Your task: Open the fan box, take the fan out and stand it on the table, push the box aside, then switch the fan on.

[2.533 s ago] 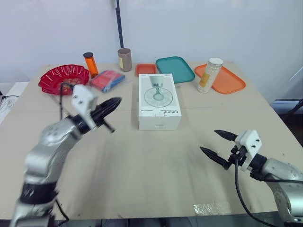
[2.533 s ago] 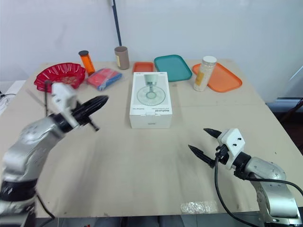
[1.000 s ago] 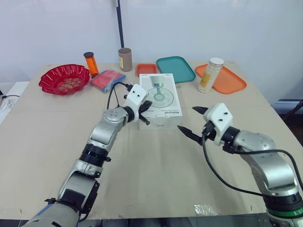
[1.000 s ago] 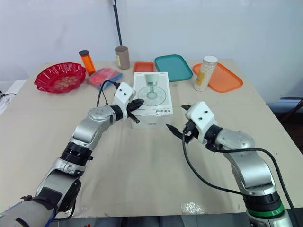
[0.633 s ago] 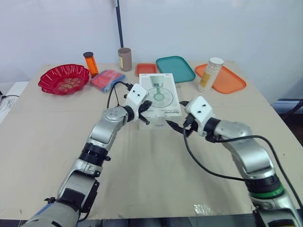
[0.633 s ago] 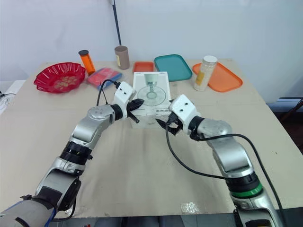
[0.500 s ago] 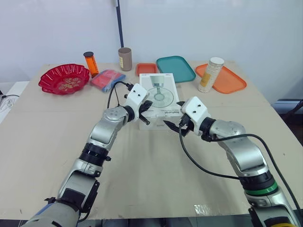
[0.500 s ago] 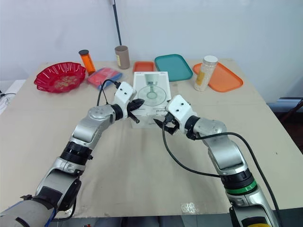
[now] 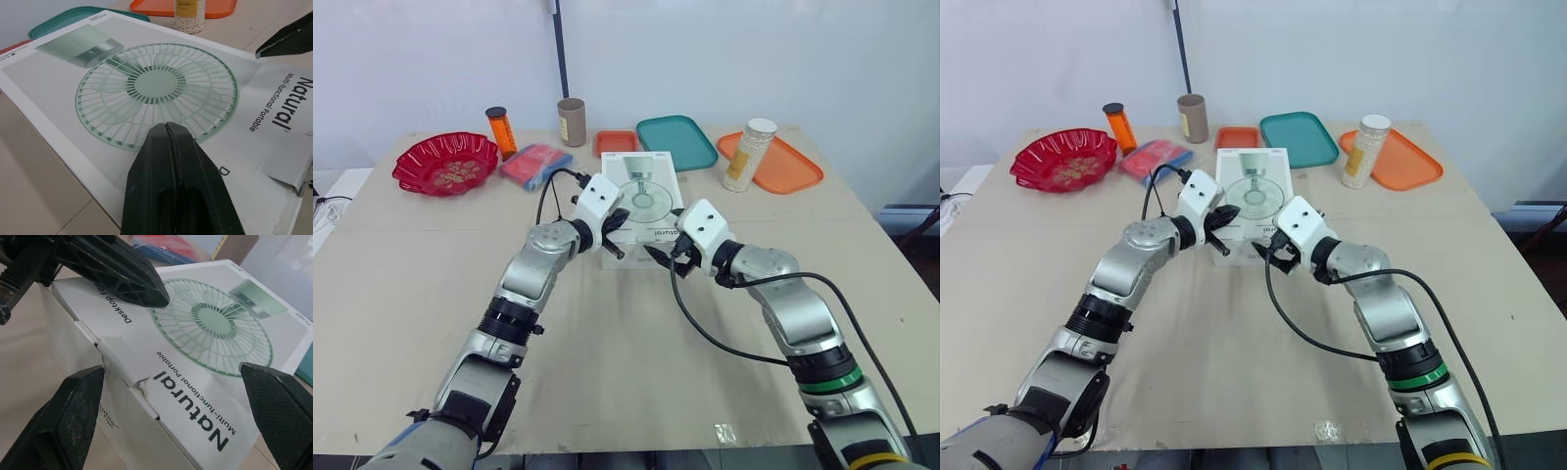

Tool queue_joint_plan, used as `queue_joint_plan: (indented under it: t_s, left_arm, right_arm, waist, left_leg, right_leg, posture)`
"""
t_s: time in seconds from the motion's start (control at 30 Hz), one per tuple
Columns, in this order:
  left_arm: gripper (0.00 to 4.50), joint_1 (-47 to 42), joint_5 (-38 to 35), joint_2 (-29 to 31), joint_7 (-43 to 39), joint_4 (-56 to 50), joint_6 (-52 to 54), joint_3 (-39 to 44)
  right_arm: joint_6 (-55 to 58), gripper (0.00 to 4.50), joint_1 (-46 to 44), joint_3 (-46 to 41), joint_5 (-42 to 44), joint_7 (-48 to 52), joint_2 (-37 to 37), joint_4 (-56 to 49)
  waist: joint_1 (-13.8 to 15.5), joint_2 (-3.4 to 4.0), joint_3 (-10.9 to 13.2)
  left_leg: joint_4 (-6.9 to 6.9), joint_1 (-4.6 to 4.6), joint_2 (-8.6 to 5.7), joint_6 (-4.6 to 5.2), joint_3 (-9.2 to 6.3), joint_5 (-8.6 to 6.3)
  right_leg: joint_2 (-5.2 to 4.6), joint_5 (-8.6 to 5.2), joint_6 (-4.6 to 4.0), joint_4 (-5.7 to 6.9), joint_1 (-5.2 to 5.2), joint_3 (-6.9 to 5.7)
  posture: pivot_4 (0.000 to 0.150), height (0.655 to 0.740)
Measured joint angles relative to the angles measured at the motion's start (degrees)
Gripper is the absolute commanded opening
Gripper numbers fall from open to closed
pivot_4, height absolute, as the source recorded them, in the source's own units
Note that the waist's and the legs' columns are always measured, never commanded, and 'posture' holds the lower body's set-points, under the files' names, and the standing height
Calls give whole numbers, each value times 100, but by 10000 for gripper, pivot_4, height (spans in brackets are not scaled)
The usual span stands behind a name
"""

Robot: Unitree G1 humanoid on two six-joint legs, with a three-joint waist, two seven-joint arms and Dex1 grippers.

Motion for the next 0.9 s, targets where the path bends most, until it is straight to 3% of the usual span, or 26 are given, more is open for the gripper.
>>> queue_joint_plan:
  t_s: [0.9]
  left_arm:
    - [340, 151, 46, -19, -69, -215, 5, -63]
  right_arm:
    - [34, 45000, -257, -39, 54, 31, 82, 214]
  waist:
    - [-14, 1, 0]
  left_leg:
    - [-1, -1, 1, 0, 4, 0]
  right_leg:
    - [1, 2, -3, 4, -8, 2]
  posture:
    - [1500, 7400]
